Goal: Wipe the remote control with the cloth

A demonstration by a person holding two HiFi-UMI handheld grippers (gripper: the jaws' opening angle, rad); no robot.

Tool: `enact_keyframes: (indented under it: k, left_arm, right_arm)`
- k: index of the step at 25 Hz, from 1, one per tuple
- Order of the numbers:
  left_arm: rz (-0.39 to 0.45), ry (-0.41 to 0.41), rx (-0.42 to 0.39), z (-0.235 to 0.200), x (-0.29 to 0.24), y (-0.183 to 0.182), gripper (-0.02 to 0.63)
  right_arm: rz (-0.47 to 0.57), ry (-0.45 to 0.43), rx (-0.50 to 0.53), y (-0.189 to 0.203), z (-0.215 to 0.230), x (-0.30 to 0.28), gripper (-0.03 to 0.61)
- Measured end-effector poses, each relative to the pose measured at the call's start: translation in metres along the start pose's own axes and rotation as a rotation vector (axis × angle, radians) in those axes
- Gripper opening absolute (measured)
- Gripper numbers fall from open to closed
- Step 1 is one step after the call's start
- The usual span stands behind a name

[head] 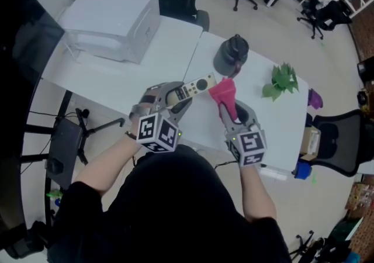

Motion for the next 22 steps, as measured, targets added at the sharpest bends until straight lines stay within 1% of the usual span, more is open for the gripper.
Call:
enact_keyframes:
  k: [1,2,3,5,6,9,11,14,18,22]
  left_arm:
    - [-0.003,0.001,-0.022,0.0,-0.003,0.002,0.212]
    - [-0.005,0.0,-0.043,-0.001,-0.005,0.002,0.212]
    - [-0.007,-0.001,-0.064,-0.001,-0.007,0.001,0.212]
    - [-0.003,-0.007,-0.108,-0.003,-0.009,-0.004,0.212]
    - [0.0,-0.008,-0.135,-0.003,-0.01,-0.005,0.212]
    - [0.019,-0.013,-0.21,-0.001,-0.011,-0.011,0.212]
    - [0.035,-0.019,-0.231,-0.001,-0.009,-0.015,0.212]
    - [0.048,-0.036,-0.248,-0.002,-0.006,-0.018,0.212]
    - [0.067,-0.058,-0.276,-0.004,-0.001,-0.019,0.212]
    - [0.101,-0.08,-0.307,-0.004,0.007,-0.022,0.212]
  right_arm:
    - [0.042,-0.044,0.068,-0.019,-0.009,0.005,0.104]
    - [0.062,-0.093,0.144,-0.036,-0.019,0.008,0.104]
    - [0.055,-0.141,0.22,-0.049,-0.03,0.008,0.104]
    - [0.001,-0.215,0.349,-0.066,-0.051,0.002,0.104]
    - [-0.028,-0.239,0.397,-0.071,-0.061,-0.003,0.104]
    - [-0.086,-0.293,0.492,-0.08,-0.083,-0.02,0.104]
    - [-0.118,-0.316,0.539,-0.082,-0.093,-0.029,0.104]
    - [-0.17,-0.325,0.581,-0.081,-0.101,-0.037,0.103]
    - [-0.196,-0.313,0.573,-0.083,-0.101,-0.04,0.1]
    - [-0.207,-0.26,0.552,-0.086,-0.095,-0.038,0.098]
Point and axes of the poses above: the fingertips, and each gripper's own axes: x backward along the fingers, z to its right, y out of its underside, the point moved 6 cm from there along x, backward along the fingers, and after that the axes turned 6 degrees about -y, right-handed, at the moved point
